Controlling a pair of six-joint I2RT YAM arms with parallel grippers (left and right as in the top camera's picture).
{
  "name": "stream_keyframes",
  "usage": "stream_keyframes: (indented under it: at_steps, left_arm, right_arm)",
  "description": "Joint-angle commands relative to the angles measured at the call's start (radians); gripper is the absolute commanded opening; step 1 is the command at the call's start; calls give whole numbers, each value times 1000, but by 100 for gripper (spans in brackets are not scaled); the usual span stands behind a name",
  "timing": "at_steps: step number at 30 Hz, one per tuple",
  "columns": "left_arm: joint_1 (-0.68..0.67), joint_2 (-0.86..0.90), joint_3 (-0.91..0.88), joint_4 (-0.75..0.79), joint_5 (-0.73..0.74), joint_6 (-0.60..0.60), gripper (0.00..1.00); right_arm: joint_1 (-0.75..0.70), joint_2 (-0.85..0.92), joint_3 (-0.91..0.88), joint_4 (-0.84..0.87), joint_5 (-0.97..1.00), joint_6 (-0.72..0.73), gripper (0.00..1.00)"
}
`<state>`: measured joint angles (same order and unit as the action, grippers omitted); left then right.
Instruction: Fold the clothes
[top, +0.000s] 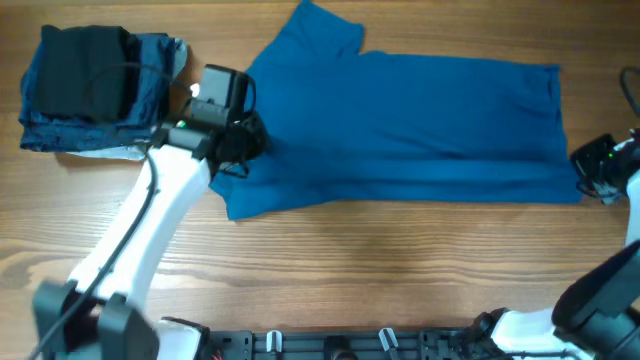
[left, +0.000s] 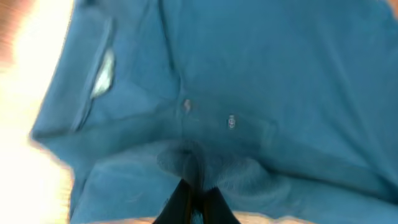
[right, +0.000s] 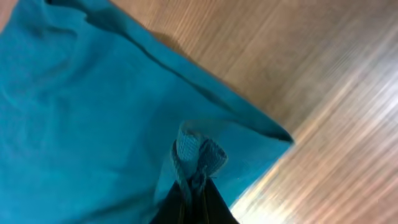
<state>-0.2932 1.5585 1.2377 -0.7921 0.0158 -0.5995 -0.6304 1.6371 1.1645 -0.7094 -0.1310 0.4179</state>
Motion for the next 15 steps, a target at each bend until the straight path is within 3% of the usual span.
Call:
stream_keyframes:
  at_steps: [1, 8, 15]
  left_arm:
    - [10, 131, 13, 85, -40, 72, 4]
    - [10, 198, 19, 228, -59, 73, 4]
    - [10, 172, 113, 60, -114, 71, 4]
  right_arm:
    - [42, 93, 21, 74, -1, 11, 4]
    - [104, 246, 20, 287, 0, 12, 4]
    - [103, 246, 20, 314, 3, 8, 4]
